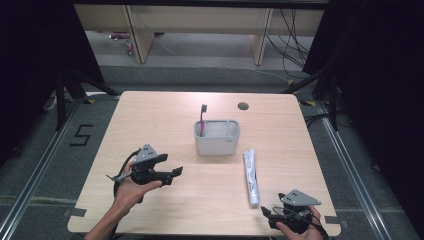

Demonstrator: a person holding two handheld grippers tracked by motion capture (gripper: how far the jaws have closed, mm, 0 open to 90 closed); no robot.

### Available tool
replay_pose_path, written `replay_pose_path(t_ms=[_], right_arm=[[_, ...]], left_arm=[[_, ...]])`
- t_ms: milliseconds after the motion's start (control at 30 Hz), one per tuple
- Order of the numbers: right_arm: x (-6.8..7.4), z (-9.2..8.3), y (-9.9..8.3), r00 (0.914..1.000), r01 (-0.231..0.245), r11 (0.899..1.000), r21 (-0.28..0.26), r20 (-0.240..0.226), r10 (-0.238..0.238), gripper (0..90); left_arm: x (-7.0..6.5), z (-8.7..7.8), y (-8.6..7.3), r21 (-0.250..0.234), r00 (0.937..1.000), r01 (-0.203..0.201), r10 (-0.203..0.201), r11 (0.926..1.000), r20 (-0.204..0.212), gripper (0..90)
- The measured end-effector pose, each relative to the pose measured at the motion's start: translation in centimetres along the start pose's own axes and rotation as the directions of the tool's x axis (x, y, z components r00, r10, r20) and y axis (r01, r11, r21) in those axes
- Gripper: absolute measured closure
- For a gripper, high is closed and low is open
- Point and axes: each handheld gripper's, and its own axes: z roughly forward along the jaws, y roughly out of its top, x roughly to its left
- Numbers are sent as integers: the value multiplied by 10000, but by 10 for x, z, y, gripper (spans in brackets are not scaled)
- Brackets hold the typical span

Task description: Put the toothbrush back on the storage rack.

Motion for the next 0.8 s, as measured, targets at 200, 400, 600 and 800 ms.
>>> replay_pose_path(t_ms=[200,400,600,800], right_arm=[[1,-1,0,9998,-206,9998,46,5,206,240],[0,0,0,10000,-41,10000,14,-8,41,240],[1,0,0,9998,-173,9998,45,-117,173,240],[-2,0,0,10000,-3,10000,-62,-27,2,240]], left_arm=[[1,0,-7,45,9999,-55,55,10000,96,230],[0,-5,-14,25,9999,-52,52,10000,135,229],[0,-12,-22,102,9997,-114,112,9999,196,229],[-3,-19,-31,265,9997,-120,113,9996,237,229]])
